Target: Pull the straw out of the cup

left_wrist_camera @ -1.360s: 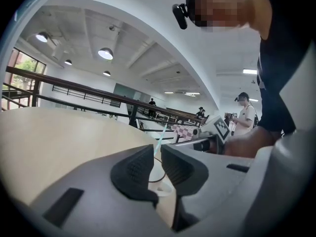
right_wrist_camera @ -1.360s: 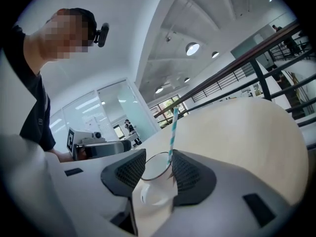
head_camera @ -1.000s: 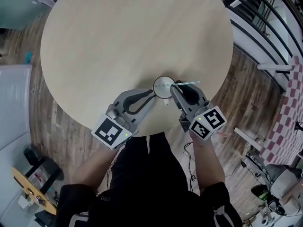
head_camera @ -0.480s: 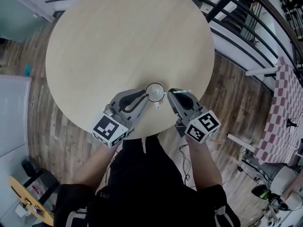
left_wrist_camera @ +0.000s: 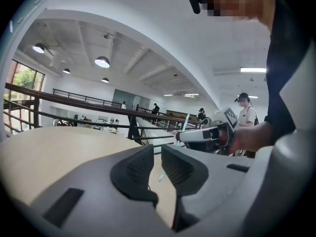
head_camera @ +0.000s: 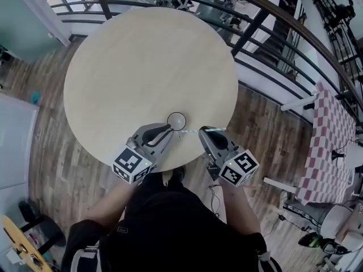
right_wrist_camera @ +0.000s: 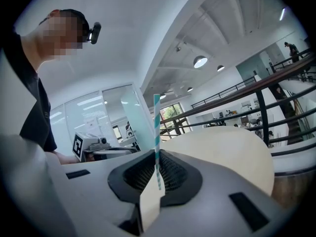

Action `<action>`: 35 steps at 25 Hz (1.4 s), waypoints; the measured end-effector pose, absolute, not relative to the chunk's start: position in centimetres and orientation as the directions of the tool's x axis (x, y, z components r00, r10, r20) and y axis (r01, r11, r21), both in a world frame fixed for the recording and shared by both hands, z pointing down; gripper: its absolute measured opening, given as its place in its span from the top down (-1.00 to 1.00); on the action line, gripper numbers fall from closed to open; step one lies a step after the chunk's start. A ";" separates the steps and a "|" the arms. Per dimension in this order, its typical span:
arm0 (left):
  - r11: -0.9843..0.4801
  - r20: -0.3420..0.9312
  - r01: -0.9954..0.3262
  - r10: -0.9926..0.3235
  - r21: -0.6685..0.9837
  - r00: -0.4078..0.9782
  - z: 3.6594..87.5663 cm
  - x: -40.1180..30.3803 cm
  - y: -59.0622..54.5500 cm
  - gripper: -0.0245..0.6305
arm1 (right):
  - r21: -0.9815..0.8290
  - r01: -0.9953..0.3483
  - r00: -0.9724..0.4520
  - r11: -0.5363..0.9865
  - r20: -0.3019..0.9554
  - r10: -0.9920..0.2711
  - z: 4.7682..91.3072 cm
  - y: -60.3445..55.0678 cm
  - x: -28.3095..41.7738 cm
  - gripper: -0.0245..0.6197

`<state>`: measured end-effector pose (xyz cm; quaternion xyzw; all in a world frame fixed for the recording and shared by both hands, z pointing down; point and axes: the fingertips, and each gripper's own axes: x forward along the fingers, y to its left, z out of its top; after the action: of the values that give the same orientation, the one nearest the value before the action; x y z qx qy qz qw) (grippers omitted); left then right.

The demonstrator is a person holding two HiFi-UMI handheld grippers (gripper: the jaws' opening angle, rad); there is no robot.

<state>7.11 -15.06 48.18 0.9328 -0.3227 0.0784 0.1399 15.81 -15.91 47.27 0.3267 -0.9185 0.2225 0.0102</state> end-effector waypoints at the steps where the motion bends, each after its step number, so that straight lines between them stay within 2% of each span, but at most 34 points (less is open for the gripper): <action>1: -0.755 0.233 -0.623 -0.580 0.205 0.780 47.6 7.1 -14.8 0.77 | -0.403 -0.605 -0.785 0.687 0.158 -0.599 46.8 -15.5 15.9 0.80; 11: -0.776 0.209 -0.604 -0.570 0.179 0.794 43.3 7.2 -10.7 0.77 | -0.392 -0.626 -0.755 0.674 0.090 -0.649 41.5 -10.6 17.2 0.80; 16: -0.780 0.179 -0.596 -0.569 0.192 0.803 41.5 7.4 -8.9 0.77 | -0.422 -0.627 -0.746 0.655 0.086 -0.660 41.4 -8.9 17.5 0.80; 22: -0.785 0.169 -0.587 -0.562 0.200 0.810 41.1 6.9 -8.5 0.88 | -0.402 -0.632 -0.742 0.663 0.066 -0.667 40.1 -8.8 17.2 0.80; 35: -0.797 0.114 -0.579 -0.567 0.174 0.816 38.6 6.3 -8.8 0.90 | -0.381 -0.634 -0.741 0.673 0.051 -0.670 39.0 -9.4 17.0 0.80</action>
<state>6.33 -8.77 38.58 0.9474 -0.3024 0.0279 0.1007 17.00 -9.36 38.99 0.3569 -0.9133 0.1905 -0.0463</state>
